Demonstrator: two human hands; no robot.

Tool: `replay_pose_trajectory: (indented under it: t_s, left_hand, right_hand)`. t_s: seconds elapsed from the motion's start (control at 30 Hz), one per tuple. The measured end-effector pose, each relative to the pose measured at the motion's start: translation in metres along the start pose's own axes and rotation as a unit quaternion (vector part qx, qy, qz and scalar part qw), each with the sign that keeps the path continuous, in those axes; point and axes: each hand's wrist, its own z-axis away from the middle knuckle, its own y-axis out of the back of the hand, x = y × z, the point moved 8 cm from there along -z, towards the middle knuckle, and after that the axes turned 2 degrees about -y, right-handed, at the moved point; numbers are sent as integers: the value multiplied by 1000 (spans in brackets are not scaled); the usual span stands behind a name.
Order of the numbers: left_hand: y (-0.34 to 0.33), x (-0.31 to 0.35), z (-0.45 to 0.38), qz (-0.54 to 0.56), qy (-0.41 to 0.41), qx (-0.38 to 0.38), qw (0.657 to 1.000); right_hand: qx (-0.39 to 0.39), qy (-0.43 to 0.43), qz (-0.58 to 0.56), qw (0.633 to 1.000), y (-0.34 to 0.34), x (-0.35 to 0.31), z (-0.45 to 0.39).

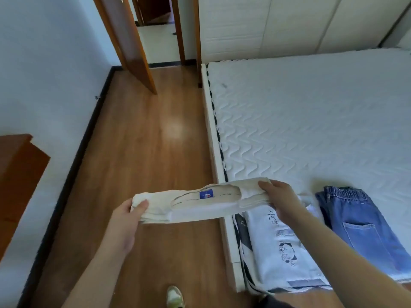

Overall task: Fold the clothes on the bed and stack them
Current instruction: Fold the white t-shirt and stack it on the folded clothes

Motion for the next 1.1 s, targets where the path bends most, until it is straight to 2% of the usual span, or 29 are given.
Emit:
replay_pose_trajectory:
  t_s: [0.17,0.37,0.63,0.93,1.1]
  left_hand:
    - [35,21,-59,-46,2,-73,996]
    - [25,42,-113,-70,13,-152,986]
    - [-95,62,-155,-83,33,-283,955]
    - [-238,93,-190,-109,46,-330,937]
    - [-305,118,-215,-131,43,-366,920]
  right_hand:
    - [76,-15,-41,996,-54,18,15]
    - [144,-40,-64,987,-63,29,33]
    - [237,-56,-102,964,1,47,32]
    - [308,-108,-168,930,61,49,-10]
    - [331,-90,-205,917,89,4,-32]
